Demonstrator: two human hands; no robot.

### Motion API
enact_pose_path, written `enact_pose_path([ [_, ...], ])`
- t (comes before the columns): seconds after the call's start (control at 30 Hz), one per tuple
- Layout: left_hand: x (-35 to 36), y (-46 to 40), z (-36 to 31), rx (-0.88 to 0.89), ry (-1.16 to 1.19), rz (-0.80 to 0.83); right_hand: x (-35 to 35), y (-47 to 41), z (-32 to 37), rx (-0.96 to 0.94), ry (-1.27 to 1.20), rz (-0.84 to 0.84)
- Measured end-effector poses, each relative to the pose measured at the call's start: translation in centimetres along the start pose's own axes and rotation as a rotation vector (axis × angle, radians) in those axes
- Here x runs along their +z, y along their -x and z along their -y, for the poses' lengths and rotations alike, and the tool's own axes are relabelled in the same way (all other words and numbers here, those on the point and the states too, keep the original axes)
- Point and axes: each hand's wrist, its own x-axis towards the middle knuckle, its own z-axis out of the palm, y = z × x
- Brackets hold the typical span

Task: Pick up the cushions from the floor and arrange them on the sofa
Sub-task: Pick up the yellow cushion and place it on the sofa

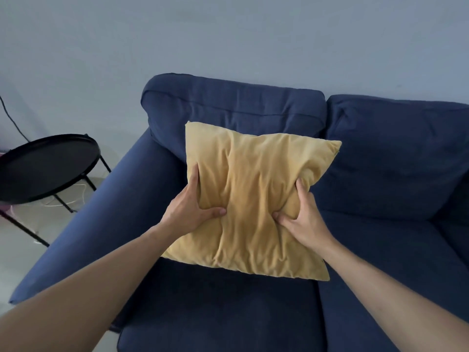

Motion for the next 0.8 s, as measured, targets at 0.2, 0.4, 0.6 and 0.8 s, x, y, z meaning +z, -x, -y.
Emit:
enact_pose_path([
  [0.2, 1.5, -9.7, 3.3, -0.024, -0.023, -0.004, 2.6, -9.7, -2.9, -0.003, 0.052, -0.014],
  [0.4, 3.9, -13.2, 6.5, -0.083, -0.081, 0.028, 4.6, -12.8, -7.0, 0.007, 0.079, 0.004],
  [0.6, 4.4, -13.0, 6.3, -0.202, -0.232, 0.022, 2.9, -12.4, -9.2, 0.005, 0.185, 0.026],
  [0.8, 5.3, -7.9, 1.9, -0.131, -0.484, -0.083, -2.2, -6.8, -10.4, 0.002, 0.242, 0.011],
])
